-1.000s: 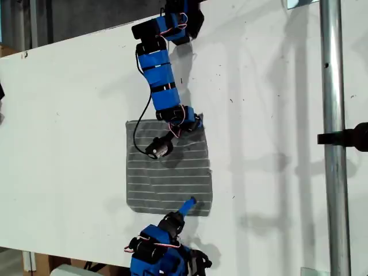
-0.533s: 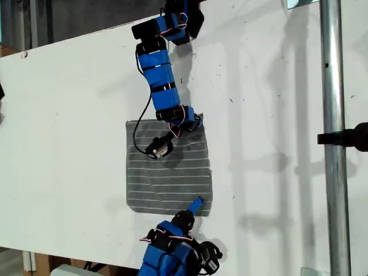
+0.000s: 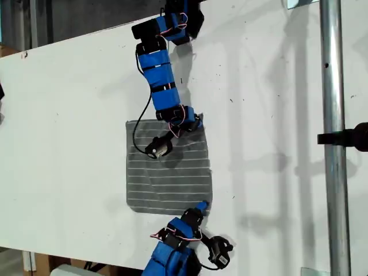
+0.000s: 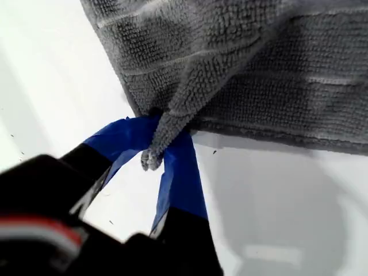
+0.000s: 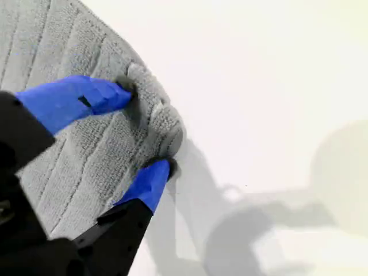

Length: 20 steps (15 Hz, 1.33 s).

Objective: Grasp corners of a towel and fold twice.

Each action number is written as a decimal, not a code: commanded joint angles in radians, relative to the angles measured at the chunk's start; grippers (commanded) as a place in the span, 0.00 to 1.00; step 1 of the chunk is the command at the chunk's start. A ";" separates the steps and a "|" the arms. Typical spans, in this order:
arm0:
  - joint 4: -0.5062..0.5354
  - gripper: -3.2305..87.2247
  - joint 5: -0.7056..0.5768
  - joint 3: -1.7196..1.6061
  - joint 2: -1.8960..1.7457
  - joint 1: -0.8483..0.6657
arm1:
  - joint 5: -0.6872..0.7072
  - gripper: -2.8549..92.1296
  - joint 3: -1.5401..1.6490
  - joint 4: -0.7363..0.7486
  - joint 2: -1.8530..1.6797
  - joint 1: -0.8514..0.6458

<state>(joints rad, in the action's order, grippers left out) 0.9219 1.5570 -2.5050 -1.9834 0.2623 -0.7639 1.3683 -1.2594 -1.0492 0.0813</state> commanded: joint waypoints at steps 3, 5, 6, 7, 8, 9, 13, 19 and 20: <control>0.233 0.02 0.012 0.207 0.017 -0.032 | -0.011 0.03 -0.005 0.002 -0.049 0.006; 0.370 0.02 -0.011 0.275 -0.081 -0.061 | -0.011 0.03 -0.005 0.006 -0.049 0.005; 0.416 0.16 -0.012 0.291 -0.140 -0.066 | -0.011 0.03 -0.005 0.008 -0.049 0.005; 0.439 0.35 -0.018 0.293 -0.209 -0.066 | -0.011 0.03 -0.005 0.008 -0.049 0.005; 0.465 0.37 -0.035 0.293 -0.272 -0.071 | -0.009 0.03 -0.005 0.008 -0.049 0.005; 0.500 0.38 -0.044 0.295 -0.327 -0.089 | -0.009 0.03 -0.005 0.008 -0.049 0.005; 0.578 0.39 -0.101 0.298 -0.437 -0.173 | -0.006 0.03 -0.006 0.012 -0.049 0.002; 0.589 0.42 -0.078 0.318 -0.431 -0.153 | -0.005 0.03 -0.006 0.012 -0.051 0.000; 0.571 0.45 -0.066 0.314 -0.431 -0.130 | -0.005 0.03 -0.006 0.011 -0.051 0.000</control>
<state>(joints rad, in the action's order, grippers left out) 1.5048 1.4772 -2.2565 -2.4037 0.0997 -0.7639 1.3683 -1.2548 -1.0492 0.0813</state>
